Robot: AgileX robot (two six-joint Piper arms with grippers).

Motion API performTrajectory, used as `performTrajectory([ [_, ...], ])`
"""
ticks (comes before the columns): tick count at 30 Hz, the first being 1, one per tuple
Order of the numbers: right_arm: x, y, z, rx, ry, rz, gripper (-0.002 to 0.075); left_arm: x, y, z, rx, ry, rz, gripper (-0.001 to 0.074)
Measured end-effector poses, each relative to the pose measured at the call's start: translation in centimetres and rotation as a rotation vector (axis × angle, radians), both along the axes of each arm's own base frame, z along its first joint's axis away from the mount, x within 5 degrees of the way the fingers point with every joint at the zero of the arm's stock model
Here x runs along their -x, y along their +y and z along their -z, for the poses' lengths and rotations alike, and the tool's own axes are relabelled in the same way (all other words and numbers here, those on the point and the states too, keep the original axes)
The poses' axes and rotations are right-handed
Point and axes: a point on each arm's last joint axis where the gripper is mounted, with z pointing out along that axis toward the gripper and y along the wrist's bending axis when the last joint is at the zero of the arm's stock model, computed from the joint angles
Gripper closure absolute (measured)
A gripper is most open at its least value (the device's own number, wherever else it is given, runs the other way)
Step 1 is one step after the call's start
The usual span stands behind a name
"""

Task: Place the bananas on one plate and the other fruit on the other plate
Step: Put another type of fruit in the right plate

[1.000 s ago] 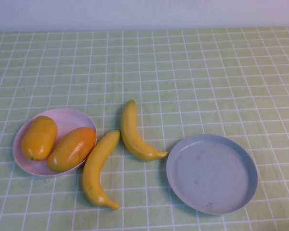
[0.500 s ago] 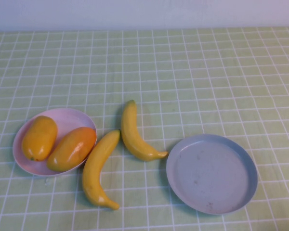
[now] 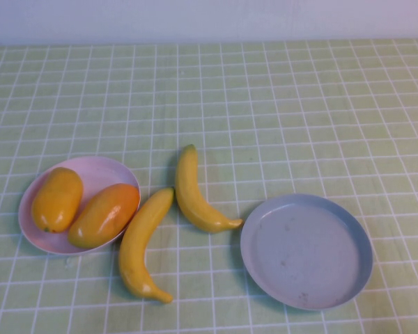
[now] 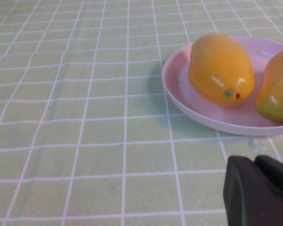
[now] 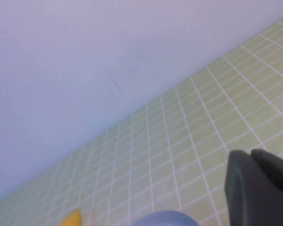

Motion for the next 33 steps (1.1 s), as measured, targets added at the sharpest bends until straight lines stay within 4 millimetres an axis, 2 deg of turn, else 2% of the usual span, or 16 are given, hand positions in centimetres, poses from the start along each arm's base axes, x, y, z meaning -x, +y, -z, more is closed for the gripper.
performTrajectory([
  [3, 0.0, -0.2, -0.4, -0.085, -0.036, 0.021, 0.0742, 0.0, 0.0, 0.0, 0.0, 0.0, 0.0, 0.0733],
  [7, 0.1, 0.2, -0.7, -0.154, 0.002, -0.021, 0.0741, 0.0, 0.0, 0.0, 0.0, 0.0, 0.0, 0.0733],
  [10, 0.4, 0.9, -2.7, -0.131, 0.058, -0.095, 0.0741, 0.0, 0.0, 0.0, 0.0, 0.0, 0.0, 0.0733],
  [14, -0.3, 1.9, -6.0, 0.0, 0.224, -0.205, 0.0741, 0.0, 0.0, 0.0, 0.0, 0.0, 0.0, 0.0733],
  [19, -2.8, 2.8, -9.4, 0.172, 0.397, -0.339, 0.0741, 0.0, 0.0, 0.0, 0.0, 0.0, 0.0, 0.0733],
  [23, -5.7, 3.4, -10.7, 0.261, 0.528, -0.432, 0.0741, 0.0, 0.0, 0.0, 0.0, 0.0, 0.0, 0.0733],
  [27, -8.6, 3.9, -10.8, 0.304, 0.647, -0.505, 0.0741, 0.0, 0.0, 0.0, 0.0, 0.0, 0.0, 0.0733],
  [33, -12.1, 4.3, -9.7, 0.319, 0.757, -0.554, 0.0741, 0.0, 0.0, 0.0, 0.0, 0.002, 0.0, 0.0733],
])
